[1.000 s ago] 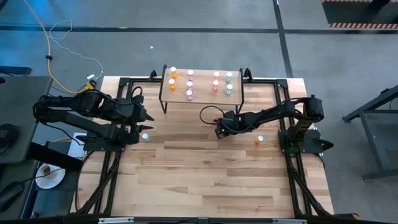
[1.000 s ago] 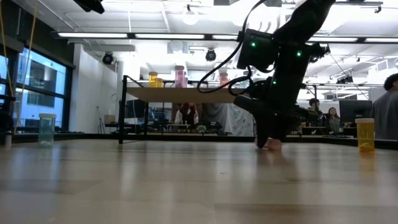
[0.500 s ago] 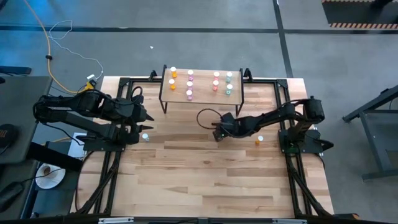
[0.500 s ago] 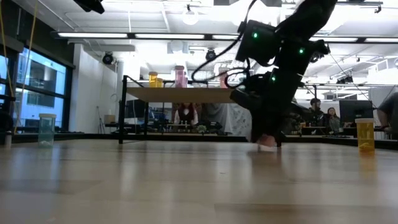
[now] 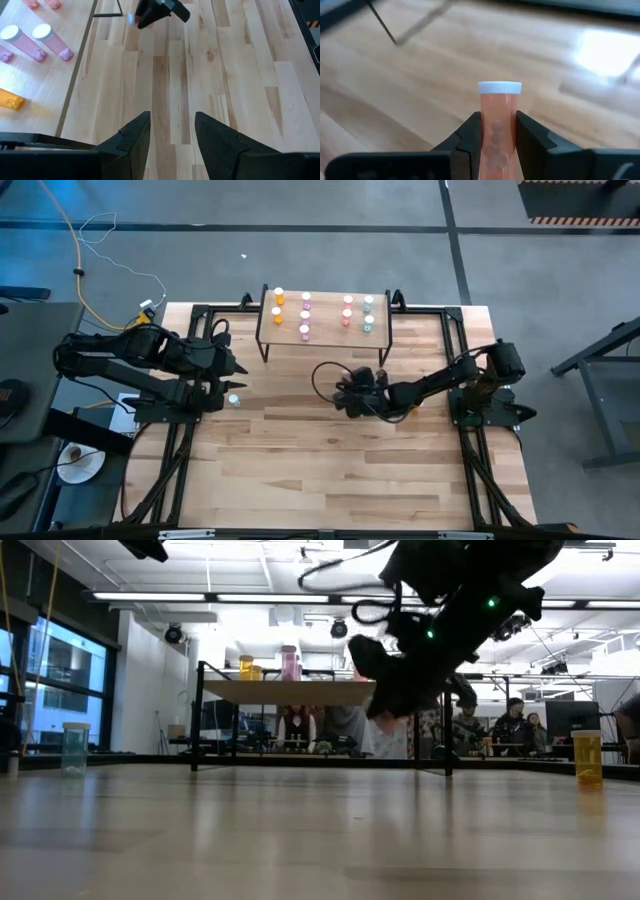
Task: Pick and place medicine bottles onto shelf by color
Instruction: Put the pink pill bottle on the shelf aligned with the other pink pill bottles
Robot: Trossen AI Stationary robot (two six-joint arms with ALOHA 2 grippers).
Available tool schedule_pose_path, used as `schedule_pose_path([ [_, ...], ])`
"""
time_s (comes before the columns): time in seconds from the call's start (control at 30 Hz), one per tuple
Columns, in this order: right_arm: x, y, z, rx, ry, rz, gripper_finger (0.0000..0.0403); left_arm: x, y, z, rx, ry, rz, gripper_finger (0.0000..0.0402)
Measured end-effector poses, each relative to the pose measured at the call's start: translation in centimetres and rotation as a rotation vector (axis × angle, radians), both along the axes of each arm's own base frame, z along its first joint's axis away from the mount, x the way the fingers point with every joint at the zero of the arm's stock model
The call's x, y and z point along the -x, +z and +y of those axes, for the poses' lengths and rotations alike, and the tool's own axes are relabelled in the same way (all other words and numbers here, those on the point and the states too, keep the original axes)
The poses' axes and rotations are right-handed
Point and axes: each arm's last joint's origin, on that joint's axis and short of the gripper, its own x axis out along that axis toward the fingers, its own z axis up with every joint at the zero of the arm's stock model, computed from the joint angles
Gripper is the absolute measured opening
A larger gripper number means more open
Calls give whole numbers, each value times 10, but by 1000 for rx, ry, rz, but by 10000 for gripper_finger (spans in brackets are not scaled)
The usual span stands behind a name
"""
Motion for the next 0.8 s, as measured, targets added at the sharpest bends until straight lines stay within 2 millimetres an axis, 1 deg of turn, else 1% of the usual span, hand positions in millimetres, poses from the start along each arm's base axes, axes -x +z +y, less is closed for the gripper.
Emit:
schedule_pose_path([
  [0.2,-8,15,11,186,-44,-134,84,0,0,0,-2,-1,0,147],
  [0.37,-14,27,11,315,-86,-169,84,0,0,0,-2,-2,0,147],
  [0.63,-17,38,3,449,-161,-144,84,0,0,0,-18,-19,4,147],
  [0.8,-20,40,-7,454,-201,-158,84,0,0,0,-25,-27,5,147],
])
